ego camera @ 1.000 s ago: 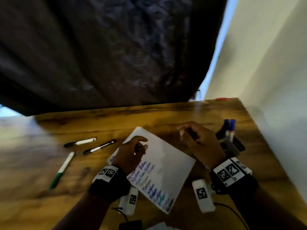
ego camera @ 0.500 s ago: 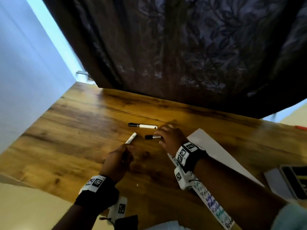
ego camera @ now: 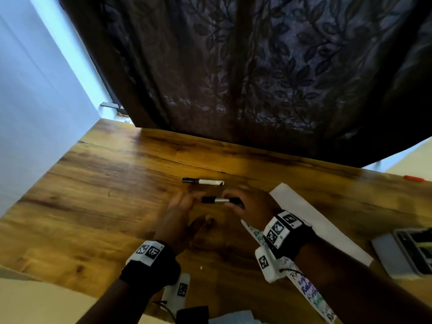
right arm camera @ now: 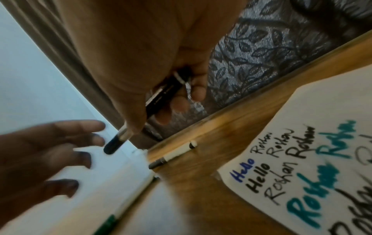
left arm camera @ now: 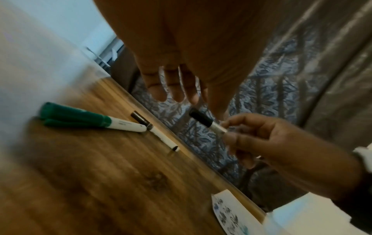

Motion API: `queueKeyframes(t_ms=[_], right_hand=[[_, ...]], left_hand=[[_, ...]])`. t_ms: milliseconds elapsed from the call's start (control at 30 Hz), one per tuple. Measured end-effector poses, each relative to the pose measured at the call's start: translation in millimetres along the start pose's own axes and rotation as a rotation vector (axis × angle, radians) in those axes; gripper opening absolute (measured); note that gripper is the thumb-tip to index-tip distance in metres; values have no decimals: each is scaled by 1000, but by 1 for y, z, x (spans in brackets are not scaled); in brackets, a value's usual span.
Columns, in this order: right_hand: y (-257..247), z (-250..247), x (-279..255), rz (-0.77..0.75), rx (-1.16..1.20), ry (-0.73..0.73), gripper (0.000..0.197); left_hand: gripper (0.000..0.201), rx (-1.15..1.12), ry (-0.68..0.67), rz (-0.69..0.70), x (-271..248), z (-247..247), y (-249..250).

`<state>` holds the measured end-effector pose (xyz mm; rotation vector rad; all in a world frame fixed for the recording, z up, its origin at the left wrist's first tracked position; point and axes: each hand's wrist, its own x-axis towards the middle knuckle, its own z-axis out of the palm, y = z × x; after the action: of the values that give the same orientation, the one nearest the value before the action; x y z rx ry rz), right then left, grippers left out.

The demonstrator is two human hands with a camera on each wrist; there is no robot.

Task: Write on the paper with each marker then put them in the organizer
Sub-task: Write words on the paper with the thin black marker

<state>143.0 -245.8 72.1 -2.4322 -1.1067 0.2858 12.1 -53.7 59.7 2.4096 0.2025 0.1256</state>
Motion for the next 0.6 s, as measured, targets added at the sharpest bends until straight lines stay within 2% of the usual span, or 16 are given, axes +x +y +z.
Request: queueKeyframes(t_ms=[67,133,233,300,367,433,533,600], right_hand=[[-4,-10,-20,-12,128,-10,28],[-2,-18,-42,34,304,32,25],[4,-38,-74,142,510,141,20],[14,-49,-95,175,727,200,16],[22,-56,-113,162,968,230,24],[22,-54,-124,139,996,245,30],[20,-58,-137,157,875,301,46],[26,-68,-146,160,945,341,53]], left_hand=[[47,73,-99,71,11,2,20],[36,77,-191,132,18,8,41],[27,-40,-262,170,25,21,64],[23,-78,-281,213,27,31,78],[25,-127,-341,259,27,38,97],[25,-130,-403,323,30,46,116],[18,-109,-466,439,36,62,134],[20,-47,-478,490,39,68,141]])
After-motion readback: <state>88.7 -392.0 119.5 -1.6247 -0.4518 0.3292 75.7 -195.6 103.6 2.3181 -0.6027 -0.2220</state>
